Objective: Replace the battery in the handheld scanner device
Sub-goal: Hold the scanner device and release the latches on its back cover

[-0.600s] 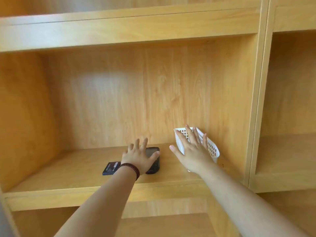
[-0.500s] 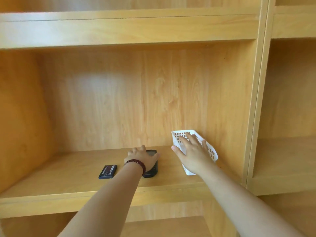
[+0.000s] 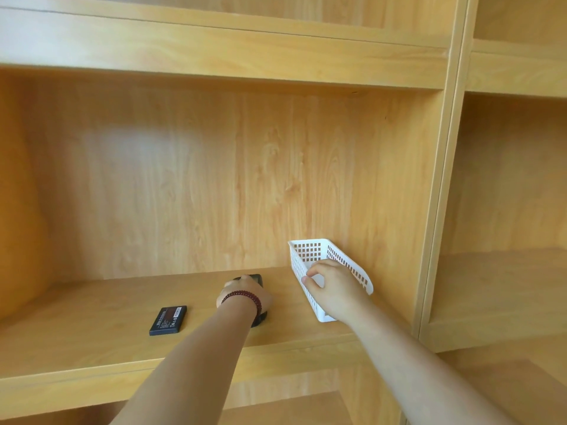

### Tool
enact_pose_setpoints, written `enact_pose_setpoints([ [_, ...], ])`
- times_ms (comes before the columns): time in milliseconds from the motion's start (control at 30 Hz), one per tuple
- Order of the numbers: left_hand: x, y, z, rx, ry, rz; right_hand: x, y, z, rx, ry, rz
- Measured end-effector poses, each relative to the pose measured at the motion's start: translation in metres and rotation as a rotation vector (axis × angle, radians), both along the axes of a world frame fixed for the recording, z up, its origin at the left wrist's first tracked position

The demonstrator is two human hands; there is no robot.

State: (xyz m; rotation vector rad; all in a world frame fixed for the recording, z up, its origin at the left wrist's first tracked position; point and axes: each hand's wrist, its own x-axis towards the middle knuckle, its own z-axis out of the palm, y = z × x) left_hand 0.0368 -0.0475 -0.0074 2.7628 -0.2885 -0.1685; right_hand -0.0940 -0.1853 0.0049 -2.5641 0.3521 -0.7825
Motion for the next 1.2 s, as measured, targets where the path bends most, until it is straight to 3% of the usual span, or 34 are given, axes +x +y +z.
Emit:
enact_pose_setpoints([
  [100,0.006,0.009,0.004,-0.115,-0.022,-0.006,0.004,0.002,0.002,-0.006,-0.017,0.017],
  [167,0.009,0.018,0.012,-0.315,0.022,-0.048,0.008,0.004,0.003,-0.005,-0.032,0.036],
  [400,0.014,0.050,0.019,-1.273,0.503,-0.282,0.017,0.018,0.007,0.029,-0.121,0.083],
  [567,0.007,0.057,0.006,-1.702,0.747,-0.441,0.022,0.038,0.007,0.153,-0.102,0.115],
  [900,0.005,0.050,-0.025,-1.674,0.714,-0.386,0.042,0.056,-0.002,0.973,0.003,0.181],
  [1200,0.014,0.053,-0.027,-1.585,0.698,-0.391,0.061,0.058,-0.014,1.046,-0.050,0.224],
])
